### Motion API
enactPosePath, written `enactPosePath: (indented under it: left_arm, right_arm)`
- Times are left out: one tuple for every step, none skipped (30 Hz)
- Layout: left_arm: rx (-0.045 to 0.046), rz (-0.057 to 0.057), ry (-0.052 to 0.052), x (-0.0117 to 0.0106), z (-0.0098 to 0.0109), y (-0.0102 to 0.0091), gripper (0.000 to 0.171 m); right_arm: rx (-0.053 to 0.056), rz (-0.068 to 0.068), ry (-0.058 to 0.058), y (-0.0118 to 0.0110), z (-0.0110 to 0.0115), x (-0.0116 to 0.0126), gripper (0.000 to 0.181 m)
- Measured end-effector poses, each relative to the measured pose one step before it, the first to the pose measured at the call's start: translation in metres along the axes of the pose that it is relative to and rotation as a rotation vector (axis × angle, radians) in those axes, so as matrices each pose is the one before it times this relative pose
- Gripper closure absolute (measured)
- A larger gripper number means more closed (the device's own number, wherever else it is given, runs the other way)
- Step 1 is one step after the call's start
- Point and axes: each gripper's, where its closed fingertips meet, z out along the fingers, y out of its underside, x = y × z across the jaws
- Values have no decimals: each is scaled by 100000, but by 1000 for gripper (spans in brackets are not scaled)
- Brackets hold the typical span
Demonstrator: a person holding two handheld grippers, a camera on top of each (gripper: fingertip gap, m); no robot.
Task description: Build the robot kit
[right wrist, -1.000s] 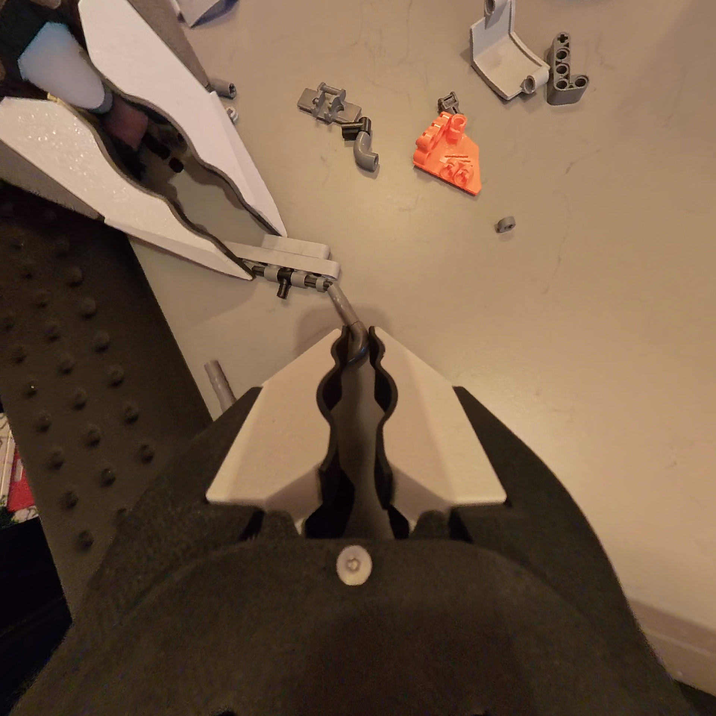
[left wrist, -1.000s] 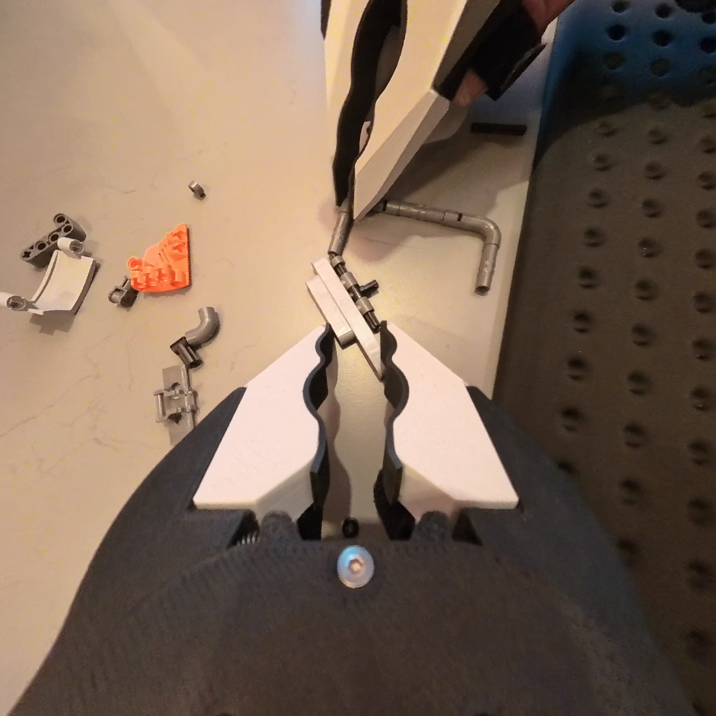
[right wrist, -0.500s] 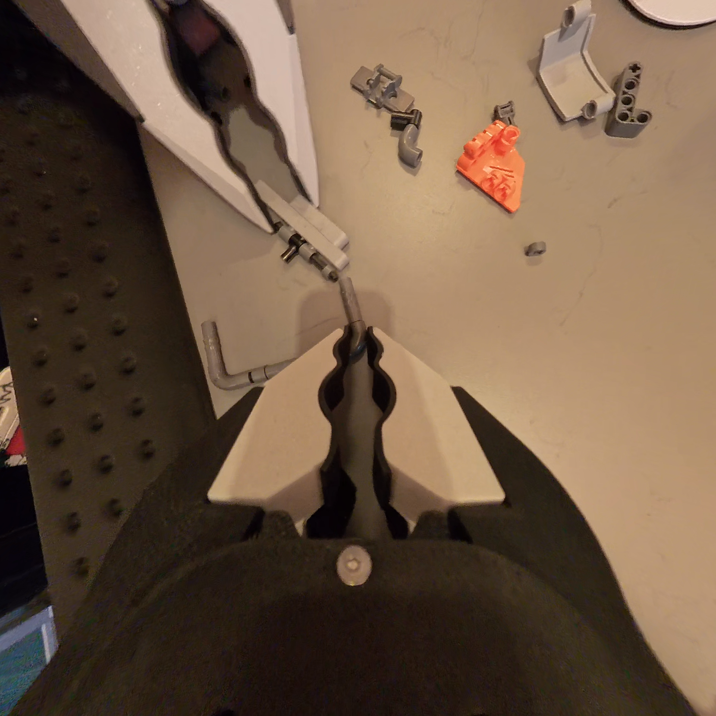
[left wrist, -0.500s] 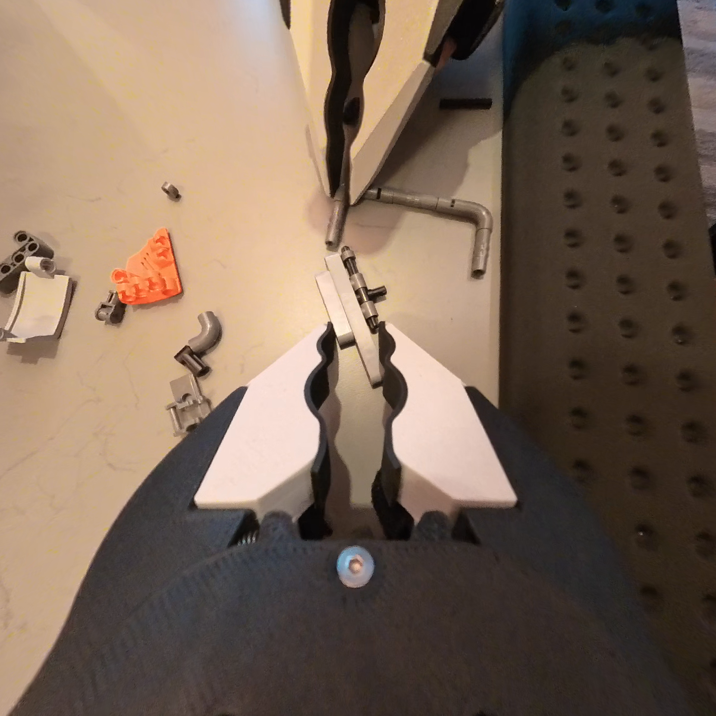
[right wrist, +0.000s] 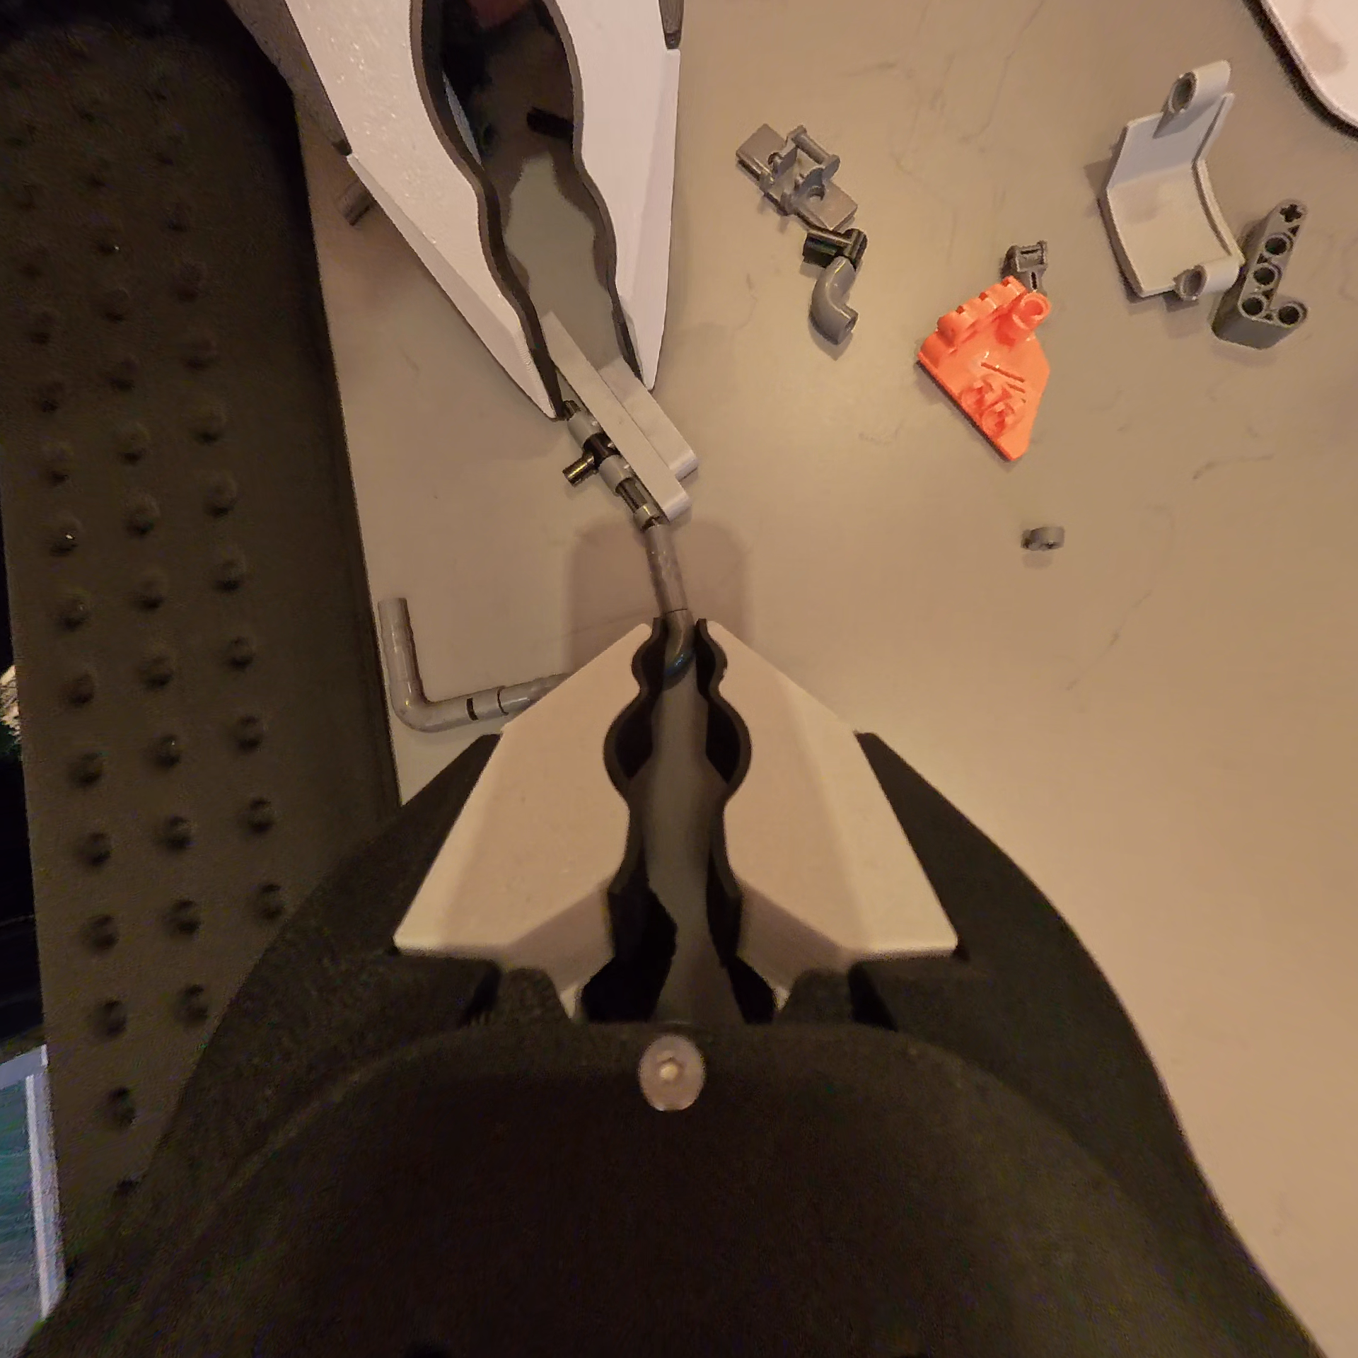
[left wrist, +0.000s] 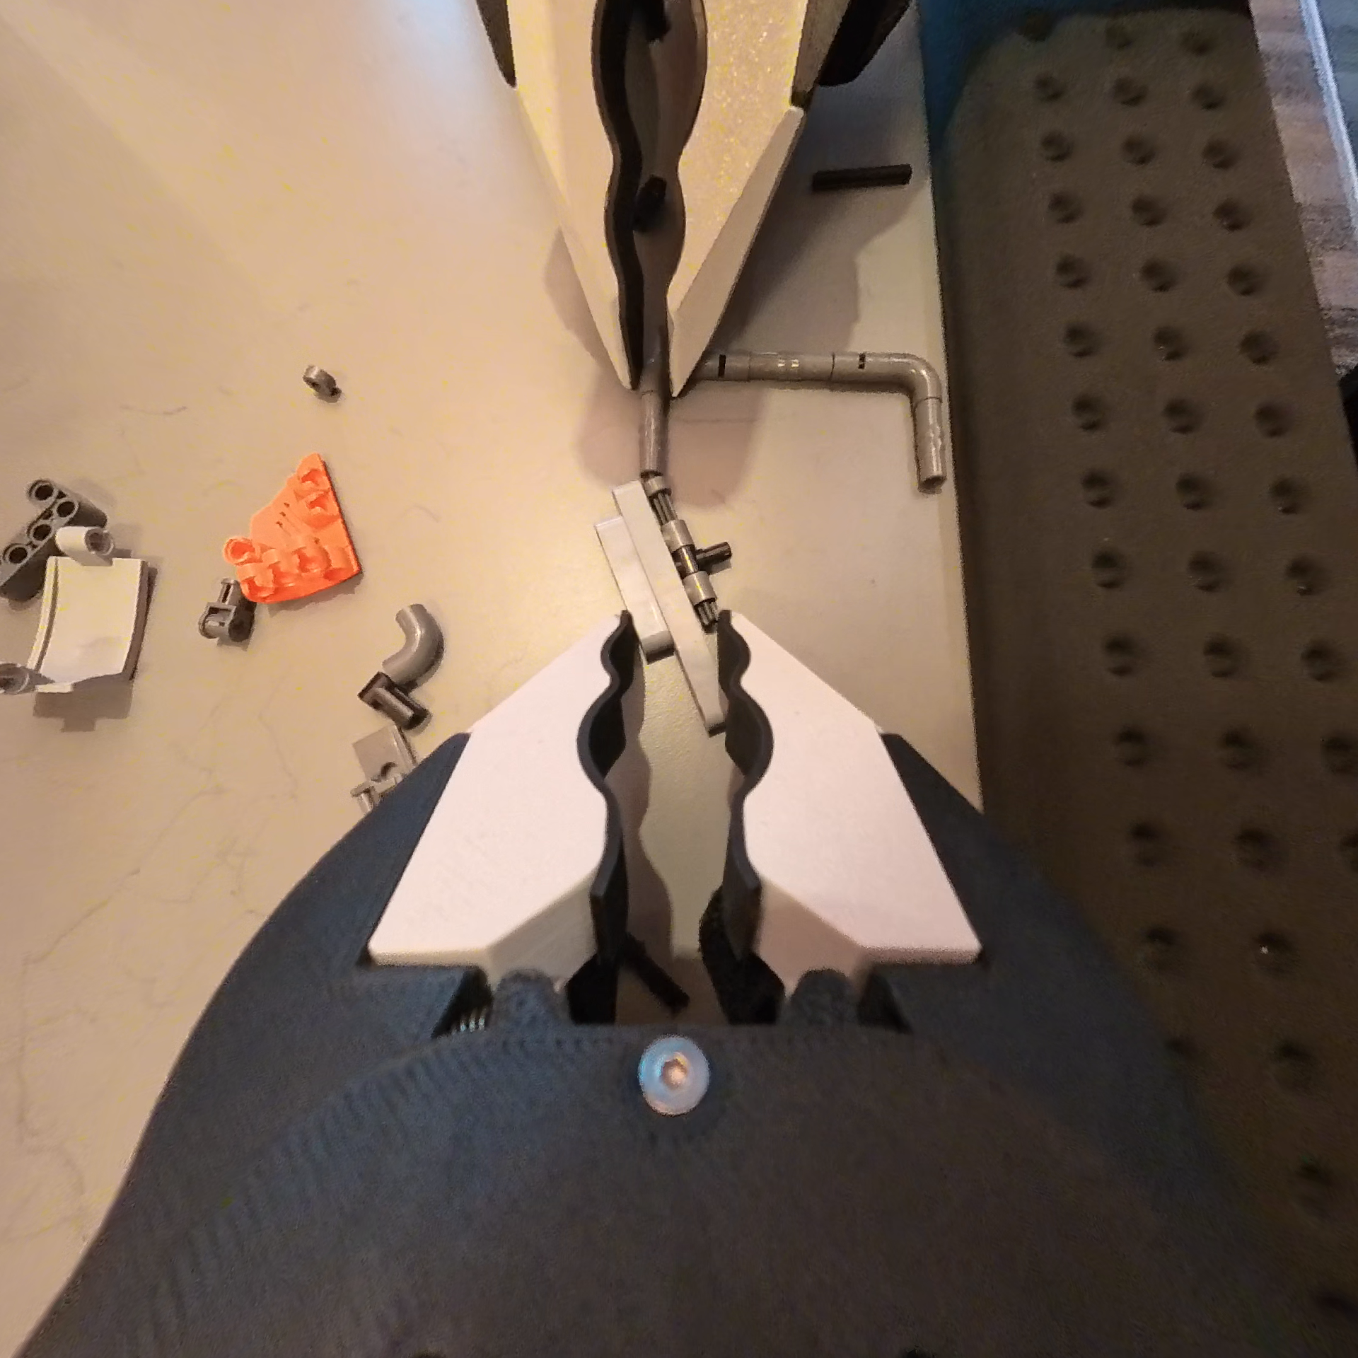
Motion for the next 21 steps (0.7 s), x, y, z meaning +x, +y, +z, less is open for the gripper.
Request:
enactPosePath:
  left_arm:
    - [-212,715,818,25,-1,0,151]
    - [-204,1439,796,40,7,8,151]
    - [220,910,1034,1,-14,12,151]
    - [216,479,988,6,-16,13,151]
    - [113,507,857,15,-9,13,151]
    - [303,129,901,9,-13,16,151]
    - [269,-52,661,-2,-8,-1,151]
    - [9,214,380,-1,-9,6,151]
    - [-234,938,142,13,-5,24,150]
    - [-148,336,473,12,-13,7,150]
    - [122,-43,764,-9,-8,-7,150]
    - [-38,-14,575,1,-2,0,151]
    - [-427,631,168,6,-7,9,150]
    - [-222,363,575,14,-12,25,150]
    - [396,-127,703,-8,-12,-8,150]
    - [206,155,198,-2,6,-7,150]
    - [-334,464,18,14,17,-5,150]
    - [-290,415,164,8,16,-10,150]
    - [81,-32,350,30,18,-10,150]
    - [97,267,22,20,39,-30,150]
    - [-423,507,-306,-5,6,-2,150]
  right_arm:
    - [-236,-329,-472,-24,18,24,176]
    - [-315,-164,-455,-40,31,29,176]
    - [-297,-631,-119,-42,29,47,177]
    - [93,-589,-51,-68,45,61,176]
    - [375,-120,-408,-77,51,78,176]
    - [156,186,-749,-40,23,52,176]
    - [-491,-284,-356,-23,16,30,176]
    - [-1383,-1042,561,-35,38,27,176]
    - [-1656,-1229,708,-24,39,26,176]
    - [-1058,-882,110,-18,30,32,176]
    - [-660,-192,-446,-25,13,60,176]
    - [-523,-216,-415,-43,21,56,176]
    - [-462,-419,-369,-60,50,25,176]
    - [-666,-1118,-408,-15,21,-8,176]
    - [-510,-1714,-697,10,11,-7,176]
    - [-70,-932,-1372,-9,-8,-8,176]
    - [-374,-261,-1457,-2,-2,-1,176]
    - [-749,-862,-1023,-22,24,-6,176]
    - [-190,-668,-881,-89,63,23,176]
    - [-35,80,-931,-85,46,27,176]
    - [-324,205,-684,-6,5,7,176]
